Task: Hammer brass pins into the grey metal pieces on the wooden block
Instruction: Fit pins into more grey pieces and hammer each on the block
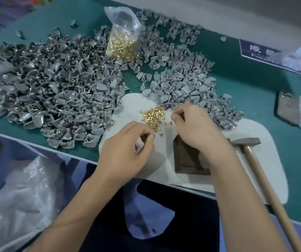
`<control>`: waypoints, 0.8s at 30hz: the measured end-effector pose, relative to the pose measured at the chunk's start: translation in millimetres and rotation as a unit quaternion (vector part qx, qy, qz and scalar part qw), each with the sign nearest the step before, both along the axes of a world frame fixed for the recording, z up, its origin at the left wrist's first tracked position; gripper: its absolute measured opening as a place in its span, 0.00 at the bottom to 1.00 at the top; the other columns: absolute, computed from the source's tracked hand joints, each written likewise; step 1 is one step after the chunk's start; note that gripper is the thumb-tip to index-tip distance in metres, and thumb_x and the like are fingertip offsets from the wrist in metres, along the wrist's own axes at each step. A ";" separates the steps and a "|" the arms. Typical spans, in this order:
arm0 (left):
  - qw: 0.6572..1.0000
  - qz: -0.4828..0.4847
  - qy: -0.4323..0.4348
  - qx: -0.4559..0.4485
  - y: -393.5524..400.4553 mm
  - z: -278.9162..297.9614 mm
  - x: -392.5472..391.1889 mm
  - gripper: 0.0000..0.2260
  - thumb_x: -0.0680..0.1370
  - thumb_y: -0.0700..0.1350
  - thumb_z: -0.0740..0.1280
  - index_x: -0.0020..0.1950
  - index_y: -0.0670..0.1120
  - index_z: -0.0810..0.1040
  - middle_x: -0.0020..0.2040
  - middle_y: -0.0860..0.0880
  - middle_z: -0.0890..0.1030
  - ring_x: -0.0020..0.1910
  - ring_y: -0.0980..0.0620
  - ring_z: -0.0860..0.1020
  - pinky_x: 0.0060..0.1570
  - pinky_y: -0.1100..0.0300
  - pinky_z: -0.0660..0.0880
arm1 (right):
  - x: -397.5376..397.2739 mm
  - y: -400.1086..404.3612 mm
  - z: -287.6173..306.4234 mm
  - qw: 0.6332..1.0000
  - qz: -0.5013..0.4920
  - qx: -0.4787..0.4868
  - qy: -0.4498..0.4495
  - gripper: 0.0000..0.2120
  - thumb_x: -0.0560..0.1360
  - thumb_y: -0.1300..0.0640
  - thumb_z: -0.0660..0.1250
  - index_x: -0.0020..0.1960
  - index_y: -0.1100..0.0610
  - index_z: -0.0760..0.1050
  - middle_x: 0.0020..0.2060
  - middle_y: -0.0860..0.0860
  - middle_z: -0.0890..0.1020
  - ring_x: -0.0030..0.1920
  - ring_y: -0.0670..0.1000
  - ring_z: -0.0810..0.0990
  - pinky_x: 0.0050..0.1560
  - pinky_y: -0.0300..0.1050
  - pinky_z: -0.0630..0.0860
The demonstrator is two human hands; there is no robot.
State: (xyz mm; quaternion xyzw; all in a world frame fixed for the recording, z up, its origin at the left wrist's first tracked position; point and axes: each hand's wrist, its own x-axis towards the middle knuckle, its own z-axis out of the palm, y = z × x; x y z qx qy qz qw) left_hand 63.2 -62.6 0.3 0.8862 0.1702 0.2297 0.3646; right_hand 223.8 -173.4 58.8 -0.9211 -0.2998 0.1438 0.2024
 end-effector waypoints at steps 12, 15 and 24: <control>0.993 -0.075 0.092 -0.018 -10.9 25.9 77.7 0.11 0.76 0.54 0.53 0.39 0.51 0.67 0.34 0.51 0.74 0.37 0.47 0.73 0.39 0.49 0.71 | 1.2 -104.1 -7.6 0.951 -0.137 0.267 -0.075 0.07 0.82 0.59 0.66 0.54 0.52 0.83 0.44 0.41 0.83 0.46 0.40 0.79 0.49 0.26 0.70; 0.987 -0.109 0.118 0.014 -2.7 33.2 105.3 0.10 0.81 0.54 0.61 0.41 0.54 0.73 0.36 0.57 0.79 0.34 0.57 0.76 0.37 0.52 0.75 | -11.8 -120.3 -16.3 0.932 -0.145 0.325 -0.069 0.07 0.80 0.61 0.70 0.50 0.48 0.81 0.42 0.40 0.84 0.46 0.40 0.81 0.49 0.30 0.73; 0.956 -0.035 0.224 0.187 -28.7 32.4 156.4 0.12 0.77 0.59 0.70 0.44 0.50 0.79 0.43 0.51 0.82 0.46 0.45 0.81 0.39 0.56 0.72 | -29.0 -134.8 -23.1 0.911 -0.149 0.382 -0.048 0.06 0.77 0.61 0.73 0.48 0.51 0.84 0.42 0.41 0.85 0.46 0.45 0.83 0.48 0.33 0.75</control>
